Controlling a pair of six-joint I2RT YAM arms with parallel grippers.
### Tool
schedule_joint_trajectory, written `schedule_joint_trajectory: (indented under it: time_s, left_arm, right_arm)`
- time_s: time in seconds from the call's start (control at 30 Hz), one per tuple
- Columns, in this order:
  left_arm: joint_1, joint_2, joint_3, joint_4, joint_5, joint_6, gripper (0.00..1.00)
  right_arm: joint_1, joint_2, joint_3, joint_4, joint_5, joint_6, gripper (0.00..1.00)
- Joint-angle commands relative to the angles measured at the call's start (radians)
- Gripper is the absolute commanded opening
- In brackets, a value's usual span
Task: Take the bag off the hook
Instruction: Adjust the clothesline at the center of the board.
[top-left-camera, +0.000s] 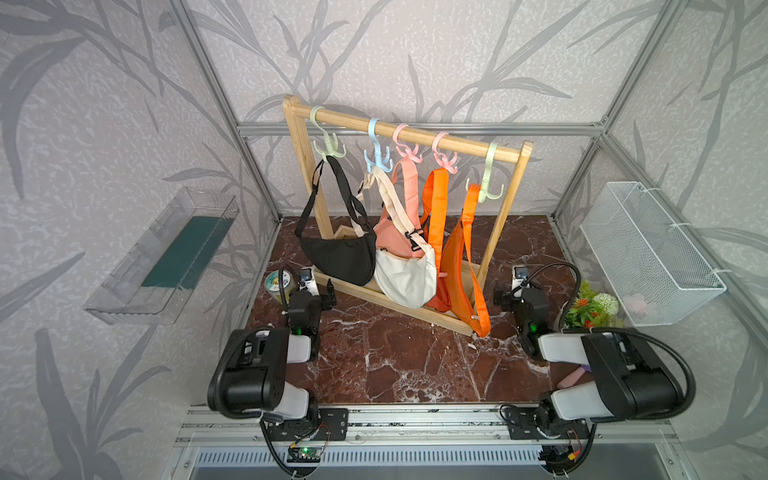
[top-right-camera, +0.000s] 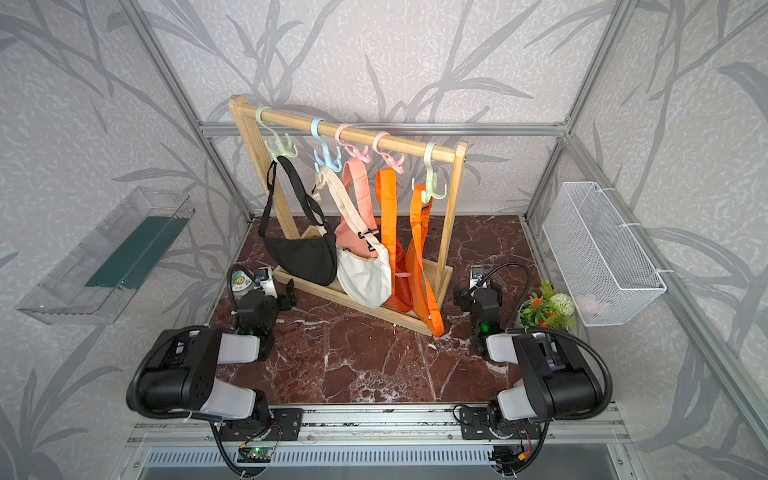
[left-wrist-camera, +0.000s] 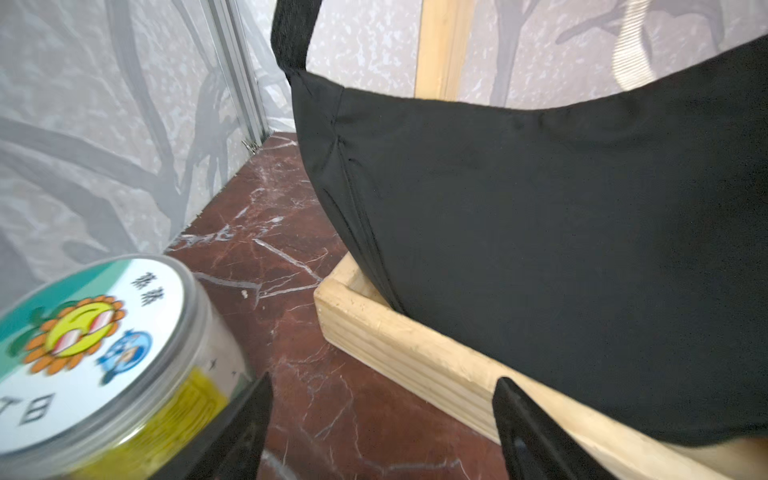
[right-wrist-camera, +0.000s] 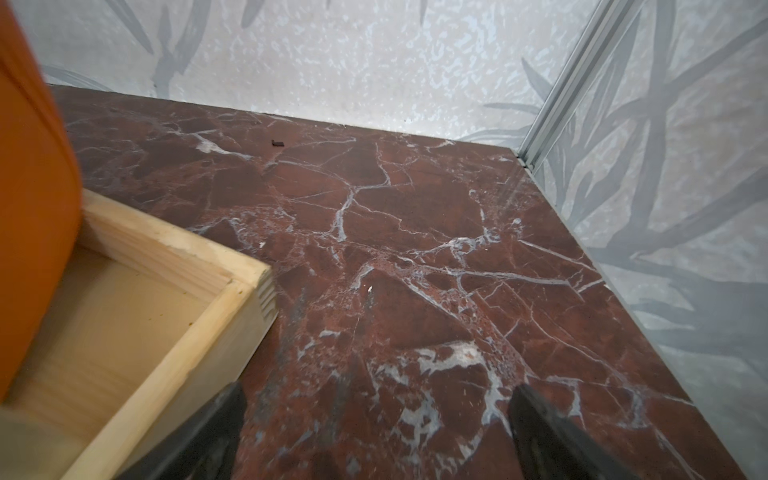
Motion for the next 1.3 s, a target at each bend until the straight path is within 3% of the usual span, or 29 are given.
schedule_joint_trajectory:
  time_s: [0.0, 0.13, 0.33, 0.53, 0.77, 0.87, 0.97, 1.03, 1.13, 1.27]
  left_arm:
    - [-0.078, -0.208, -0.025, -0.021, -0.169, 0.044, 0.85]
    - [-0.099, -0.542, 0.119, -0.525, -0.163, -0.079, 0.79]
    - [-0.098, -0.647, 0.361, -0.904, -0.119, -0.174, 0.66]
    - [-0.097, -0.578, 0.669, -1.214, -0.105, -0.177, 0.63]
    - [-0.067, -0.382, 1.037, -1.472, -0.05, -0.147, 0.58]
    - [-0.004, -0.308, 1.146, -1.5, 0.067, -0.159, 0.52]
    - [0.029, -0.214, 1.266, -1.54, 0.126, -0.152, 0.51]
    - [0.028, -0.148, 1.338, -1.555, 0.171, -0.147, 0.52]
    - [0.039, -0.072, 1.41, -1.543, 0.255, -0.209, 0.53]
    - [0.054, -0.051, 1.434, -1.484, 0.286, -0.295, 0.53]
  right_arm:
    - [0.035, -0.223, -0.011, -0.088, -0.004, -0.018, 0.99]
    - [0.054, -0.518, 0.089, -0.54, -0.122, 0.077, 0.98]
    - [0.061, -0.767, 0.198, -0.897, -0.17, 0.216, 0.9]
    - [0.081, -0.796, 0.433, -1.291, -0.24, 0.335, 0.84]
    - [0.166, -0.668, 0.673, -1.488, -0.263, 0.346, 0.8]
    - [0.213, -0.621, 0.754, -1.522, -0.252, 0.423, 0.8]
    - [0.234, -0.605, 0.778, -1.479, -0.338, 0.512, 0.78]
    - [0.266, -0.595, 0.804, -1.496, -0.314, 0.549, 0.77]
    - [0.32, -0.6, 0.839, -1.54, -0.249, 0.564, 0.76]
    - [0.34, -0.603, 0.865, -1.588, -0.267, 0.552, 0.73]
